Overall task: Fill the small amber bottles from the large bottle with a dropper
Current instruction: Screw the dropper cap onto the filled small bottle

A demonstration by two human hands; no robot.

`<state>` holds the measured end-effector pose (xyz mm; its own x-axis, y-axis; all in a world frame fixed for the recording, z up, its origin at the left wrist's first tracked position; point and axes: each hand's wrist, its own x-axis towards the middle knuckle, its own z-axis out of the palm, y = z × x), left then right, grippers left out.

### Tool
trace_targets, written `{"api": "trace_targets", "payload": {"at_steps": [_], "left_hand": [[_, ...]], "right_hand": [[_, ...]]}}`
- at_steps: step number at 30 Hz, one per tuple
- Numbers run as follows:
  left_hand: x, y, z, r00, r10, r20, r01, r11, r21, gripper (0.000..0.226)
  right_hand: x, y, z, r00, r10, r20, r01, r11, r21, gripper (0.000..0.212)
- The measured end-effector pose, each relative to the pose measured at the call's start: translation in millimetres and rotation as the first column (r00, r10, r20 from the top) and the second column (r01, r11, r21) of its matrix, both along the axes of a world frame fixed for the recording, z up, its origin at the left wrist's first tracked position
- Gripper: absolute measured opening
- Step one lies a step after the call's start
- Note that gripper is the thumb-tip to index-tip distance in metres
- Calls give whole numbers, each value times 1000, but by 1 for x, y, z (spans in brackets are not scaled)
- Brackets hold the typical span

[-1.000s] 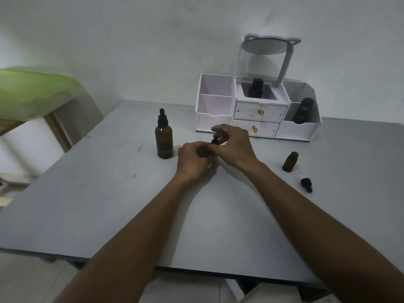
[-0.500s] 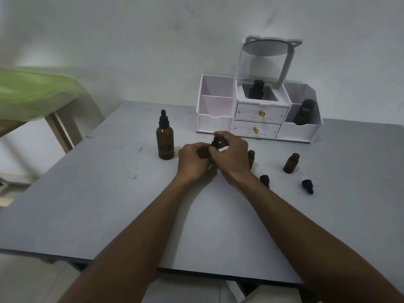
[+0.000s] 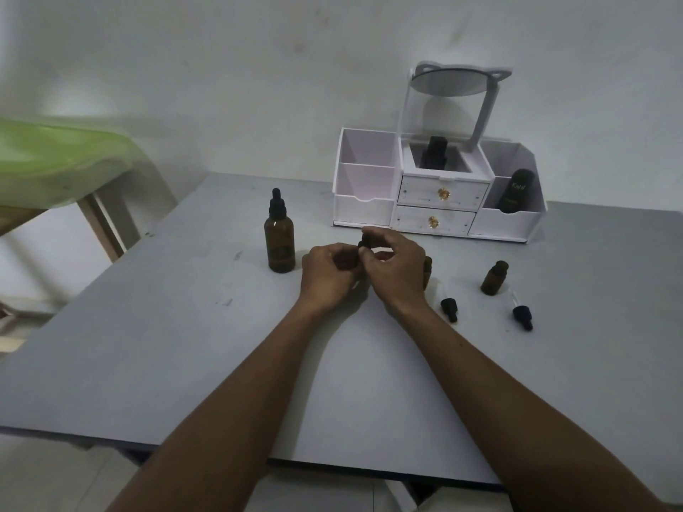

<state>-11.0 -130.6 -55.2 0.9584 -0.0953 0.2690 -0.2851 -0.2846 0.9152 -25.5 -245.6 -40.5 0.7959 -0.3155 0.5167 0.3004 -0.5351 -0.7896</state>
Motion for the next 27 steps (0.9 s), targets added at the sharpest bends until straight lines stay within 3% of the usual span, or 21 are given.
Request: {"api": "trace_targets", "payload": {"at_steps": [4, 7, 12, 21, 27], "left_hand": [[3, 2, 2, 1000, -2, 12, 2, 1000, 21, 27], [1, 1, 1, 1000, -1, 10, 1, 1000, 14, 27], [-4, -1, 0, 1000, 19, 1, -19, 1000, 18, 32], [-6, 0, 4, 1000, 4, -13, -4, 1000, 19, 31], [-2, 1, 6, 1000, 7, -8, -7, 1000, 10, 31]], "right_hand": [[2, -2, 1, 1000, -5, -10, 5, 999, 36, 23], [2, -2, 2, 1000, -7, 5, 6, 997, 76, 32], [3, -1, -1, 1000, -7, 6, 7, 1000, -5, 29], [2, -3, 2, 1000, -5, 16, 4, 1000, 29, 33], [4, -5, 4, 999, -9, -33, 9, 1000, 1, 24]]}}
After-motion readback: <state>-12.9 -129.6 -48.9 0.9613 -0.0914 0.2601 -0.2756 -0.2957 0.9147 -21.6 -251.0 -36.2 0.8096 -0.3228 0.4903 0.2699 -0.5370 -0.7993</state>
